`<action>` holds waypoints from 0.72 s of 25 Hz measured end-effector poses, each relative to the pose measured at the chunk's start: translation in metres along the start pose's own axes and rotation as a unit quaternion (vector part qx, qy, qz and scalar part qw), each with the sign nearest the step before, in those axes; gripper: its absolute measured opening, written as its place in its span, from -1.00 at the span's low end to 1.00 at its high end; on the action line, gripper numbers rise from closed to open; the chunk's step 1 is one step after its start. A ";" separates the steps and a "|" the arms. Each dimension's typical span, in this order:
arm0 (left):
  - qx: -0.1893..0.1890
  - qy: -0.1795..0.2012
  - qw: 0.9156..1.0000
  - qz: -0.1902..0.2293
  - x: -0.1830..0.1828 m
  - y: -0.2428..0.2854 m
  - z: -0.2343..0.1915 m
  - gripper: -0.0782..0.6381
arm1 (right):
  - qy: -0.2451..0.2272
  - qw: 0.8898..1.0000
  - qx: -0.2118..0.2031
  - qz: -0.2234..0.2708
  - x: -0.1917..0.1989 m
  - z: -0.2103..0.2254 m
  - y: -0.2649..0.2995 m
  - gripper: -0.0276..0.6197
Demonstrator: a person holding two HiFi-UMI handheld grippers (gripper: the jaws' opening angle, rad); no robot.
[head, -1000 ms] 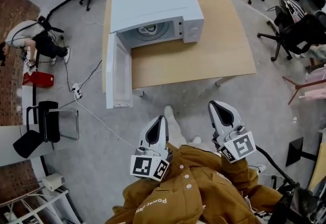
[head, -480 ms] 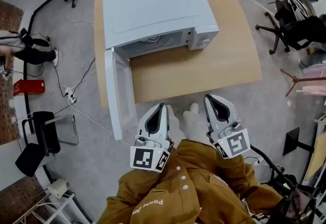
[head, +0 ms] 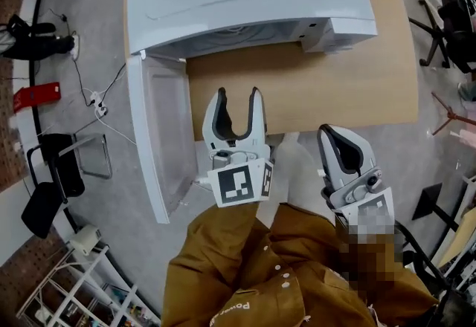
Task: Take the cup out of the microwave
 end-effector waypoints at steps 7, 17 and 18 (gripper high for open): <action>-0.058 0.027 0.998 0.003 0.050 0.094 -0.038 0.15 | 0.023 1.000 -0.012 0.005 0.011 0.000 0.022 -0.90; -0.093 0.066 0.993 -0.003 0.067 0.164 -0.053 0.29 | 0.042 0.998 -0.043 -0.010 0.025 -0.004 0.028 -0.90; -0.092 0.068 0.993 -0.004 0.068 0.166 -0.054 0.29 | 0.043 0.998 -0.042 -0.010 0.025 -0.003 0.029 -0.90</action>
Point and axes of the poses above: the fingertips, and each gripper's own axes: y forward along the fingers, z to its right, x out of its underside, the point moved 5 cm from there along -y, backward along the fingers, and after that the axes turned 5 degrees about z, right-handed, at the moved point
